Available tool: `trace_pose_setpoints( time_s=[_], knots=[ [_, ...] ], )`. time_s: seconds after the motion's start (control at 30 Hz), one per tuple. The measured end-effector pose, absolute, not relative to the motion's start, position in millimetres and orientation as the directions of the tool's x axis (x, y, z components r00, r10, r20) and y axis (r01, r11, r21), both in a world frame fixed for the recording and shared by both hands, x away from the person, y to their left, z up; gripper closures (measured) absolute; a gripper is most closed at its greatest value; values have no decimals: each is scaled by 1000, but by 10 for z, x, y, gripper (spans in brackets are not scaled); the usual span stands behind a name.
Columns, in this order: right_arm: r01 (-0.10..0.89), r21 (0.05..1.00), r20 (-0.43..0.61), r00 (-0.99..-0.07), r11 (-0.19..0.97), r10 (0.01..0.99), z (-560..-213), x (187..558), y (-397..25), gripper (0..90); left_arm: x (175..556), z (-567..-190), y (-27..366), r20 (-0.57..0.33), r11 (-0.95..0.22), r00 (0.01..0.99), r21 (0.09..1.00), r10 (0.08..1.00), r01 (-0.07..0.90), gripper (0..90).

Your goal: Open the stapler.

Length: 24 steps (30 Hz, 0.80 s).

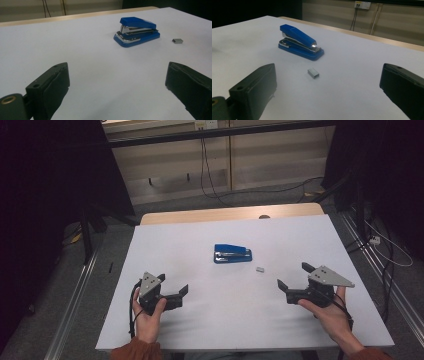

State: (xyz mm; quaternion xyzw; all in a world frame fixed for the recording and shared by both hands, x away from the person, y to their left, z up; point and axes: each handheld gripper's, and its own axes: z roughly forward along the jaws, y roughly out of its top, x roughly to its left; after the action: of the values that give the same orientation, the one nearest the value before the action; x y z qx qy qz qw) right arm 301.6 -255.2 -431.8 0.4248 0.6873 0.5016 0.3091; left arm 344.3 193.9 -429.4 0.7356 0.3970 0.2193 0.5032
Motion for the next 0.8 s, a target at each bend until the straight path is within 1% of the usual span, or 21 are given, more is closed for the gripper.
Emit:
trace_pose_setpoints(
  time_s=[0.13,0.27,0.3,0.4,0.43,0.67,0.8],
  knots=[
    [275,950,1,-481,150,877,-4327,3052,-2465,9,3479,-4267,1867,-54,-199,620,922,783,331,54],
    [272,949,-10,-485,161,875,-4328,3074,-2424,19,3514,-4270,1823,-62,-206,636,918,770,339,56],
    [275,950,6,-484,146,875,-4327,3100,-2410,48,3524,-4269,1806,-64,-206,639,918,766,339,57],
    [281,948,10,-489,147,872,-4327,3130,-2401,38,3561,-4286,1772,-48,-216,647,922,761,323,57],
    [283,949,15,-485,141,875,-4330,3157,-2392,35,3580,-4307,1747,-12,-248,646,918,763,310,57],
    [283,948,14,-489,143,872,-4329,3217,-2342,39,3660,-4312,1729,-70,-213,652,914,755,344,57],
    [302,944,33,-485,132,874,-4320,3283,-2304,45,3723,-4268,1700,-60,-224,648,911,759,347,57]
  ],
)
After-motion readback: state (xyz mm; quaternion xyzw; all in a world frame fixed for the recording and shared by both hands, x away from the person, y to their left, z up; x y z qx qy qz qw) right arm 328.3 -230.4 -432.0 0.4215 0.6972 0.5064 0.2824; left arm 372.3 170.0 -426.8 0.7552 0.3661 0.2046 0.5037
